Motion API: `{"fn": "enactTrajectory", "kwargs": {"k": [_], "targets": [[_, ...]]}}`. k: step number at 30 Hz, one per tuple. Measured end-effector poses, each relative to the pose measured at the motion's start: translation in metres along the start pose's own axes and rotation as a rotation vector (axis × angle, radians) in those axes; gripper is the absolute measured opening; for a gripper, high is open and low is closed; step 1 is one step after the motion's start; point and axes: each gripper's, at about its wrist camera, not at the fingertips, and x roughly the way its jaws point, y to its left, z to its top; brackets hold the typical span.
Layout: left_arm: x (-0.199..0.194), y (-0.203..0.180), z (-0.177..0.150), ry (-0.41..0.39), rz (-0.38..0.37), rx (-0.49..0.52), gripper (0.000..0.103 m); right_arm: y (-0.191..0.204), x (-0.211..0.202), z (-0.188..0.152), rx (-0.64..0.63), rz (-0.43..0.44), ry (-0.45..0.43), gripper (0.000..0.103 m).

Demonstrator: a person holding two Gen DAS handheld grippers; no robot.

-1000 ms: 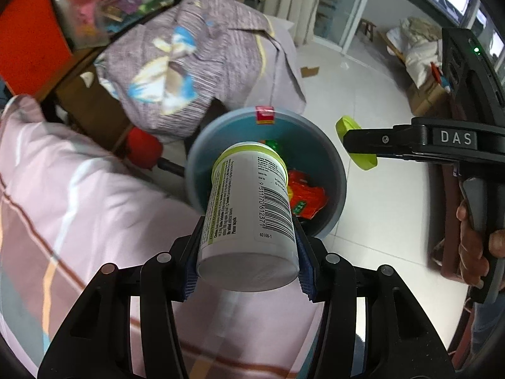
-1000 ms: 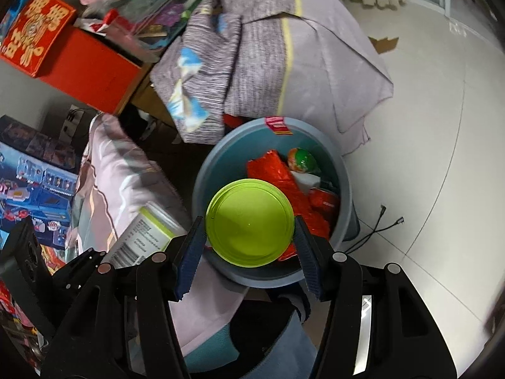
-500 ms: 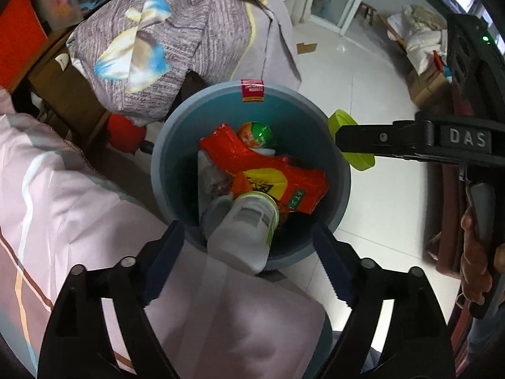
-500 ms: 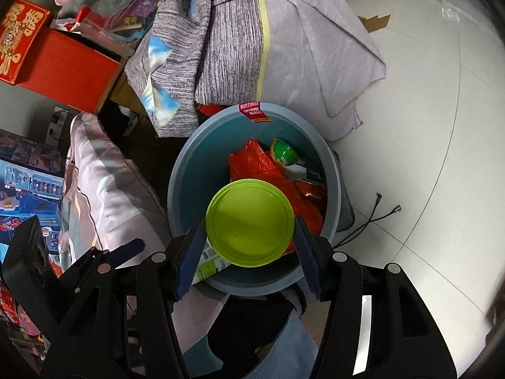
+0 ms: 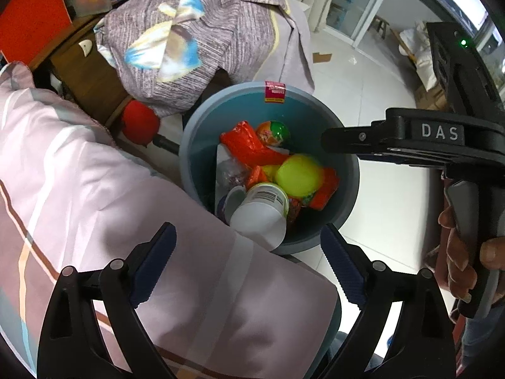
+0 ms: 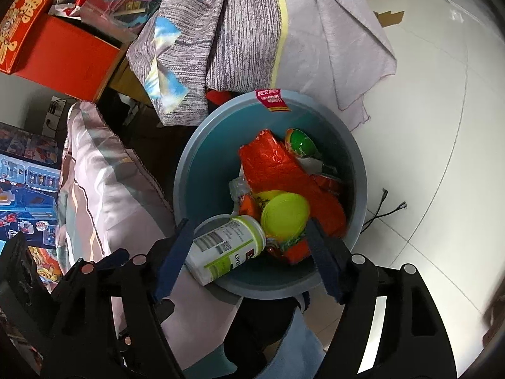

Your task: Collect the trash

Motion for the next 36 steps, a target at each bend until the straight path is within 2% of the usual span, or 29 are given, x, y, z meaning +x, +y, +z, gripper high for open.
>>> {"fn": "enactTrajectory", "kwargs": {"k": [7, 12, 14, 17, 27, 32, 36], "targets": [[-0.016, 0.004, -0.008, -0.027, 0.01, -0.016, 0.094, 0.009, -0.011, -0.011, -0.028, -0.038, -0.018, 0.078], [-0.032, 0.009, -0.018, -0.054, 0.026, -0.046, 0.098, 0.023, -0.026, -0.025, -0.078, -0.051, -0.048, 0.089], [-0.041, 0.012, -0.024, -0.066, 0.026, -0.068, 0.098, 0.029, -0.033, -0.032, -0.1, -0.051, -0.059, 0.09], [-0.052, 0.018, -0.031, -0.08, 0.02, -0.102, 0.099, 0.037, -0.043, -0.041, -0.141, -0.071, -0.076, 0.096], [-0.085, 0.03, -0.067, -0.141, 0.068, -0.198, 0.099, 0.061, -0.069, -0.086, -0.285, -0.119, -0.112, 0.096], [-0.101, 0.032, -0.086, -0.17, 0.097, -0.223, 0.099, 0.068, -0.083, -0.105, -0.318, -0.183, -0.165, 0.096], [-0.113, 0.032, -0.098, -0.192, 0.112, -0.228, 0.099, 0.072, -0.089, -0.117, -0.329, -0.183, -0.18, 0.096]]}}
